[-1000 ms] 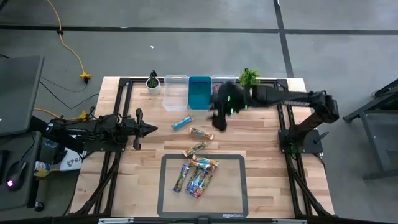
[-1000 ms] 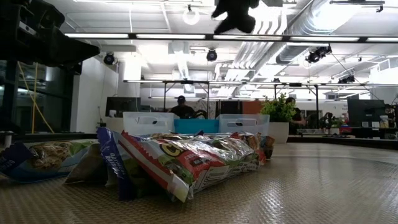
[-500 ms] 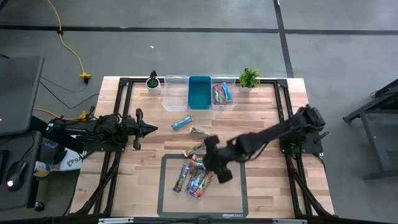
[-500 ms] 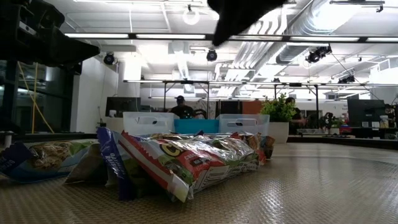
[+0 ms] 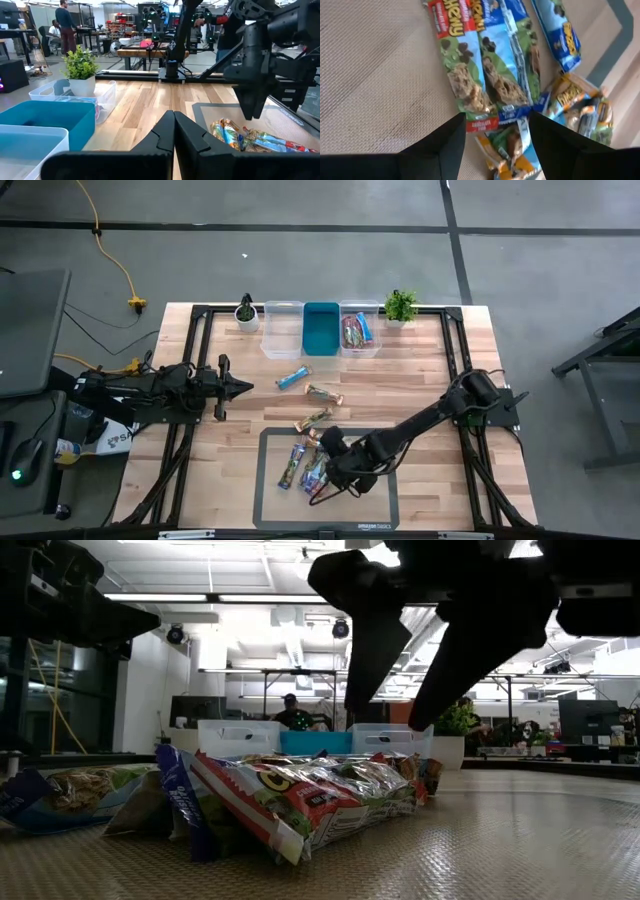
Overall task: Pick and place Granola Bars by type
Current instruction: Put the red granola bar into the right transparent bin
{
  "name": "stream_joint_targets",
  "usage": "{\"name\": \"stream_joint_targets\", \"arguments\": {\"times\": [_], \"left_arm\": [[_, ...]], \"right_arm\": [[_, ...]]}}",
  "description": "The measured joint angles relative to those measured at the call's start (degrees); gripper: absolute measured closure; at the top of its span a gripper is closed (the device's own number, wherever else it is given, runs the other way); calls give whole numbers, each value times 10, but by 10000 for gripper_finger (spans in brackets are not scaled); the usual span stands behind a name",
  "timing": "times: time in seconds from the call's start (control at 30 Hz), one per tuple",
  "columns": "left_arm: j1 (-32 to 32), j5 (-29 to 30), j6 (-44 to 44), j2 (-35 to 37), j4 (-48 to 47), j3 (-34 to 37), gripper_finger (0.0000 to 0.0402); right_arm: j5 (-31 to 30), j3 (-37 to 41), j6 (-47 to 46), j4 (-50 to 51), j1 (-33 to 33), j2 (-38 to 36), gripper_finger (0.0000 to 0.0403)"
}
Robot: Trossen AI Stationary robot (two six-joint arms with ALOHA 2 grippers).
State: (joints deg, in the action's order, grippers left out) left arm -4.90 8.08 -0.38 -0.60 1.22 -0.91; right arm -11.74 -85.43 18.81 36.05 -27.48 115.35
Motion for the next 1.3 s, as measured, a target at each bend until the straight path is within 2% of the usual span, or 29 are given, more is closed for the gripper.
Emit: {"name": "stream_joint_targets", "arguments": {"times": [0.43, 0.57, 0.77, 0.9, 1.3], "left_arm": [[0, 0, 0, 0, 0, 0, 401], [0, 0, 0, 0, 0, 0, 401], [0, 0, 0, 0, 0, 0, 401], [0, 0, 0, 0, 0, 0, 401], [0, 0, 0, 0, 0, 0, 401]], "right_arm": [[14, 0, 36, -48, -3, 2, 201], [41, 0, 27, -51, -8, 7, 201], [31, 0, 28, -60, -20, 29, 201], [3, 1, 17, -59, -21, 42, 201], [28, 0, -2, -69, -18, 54, 201]]}}
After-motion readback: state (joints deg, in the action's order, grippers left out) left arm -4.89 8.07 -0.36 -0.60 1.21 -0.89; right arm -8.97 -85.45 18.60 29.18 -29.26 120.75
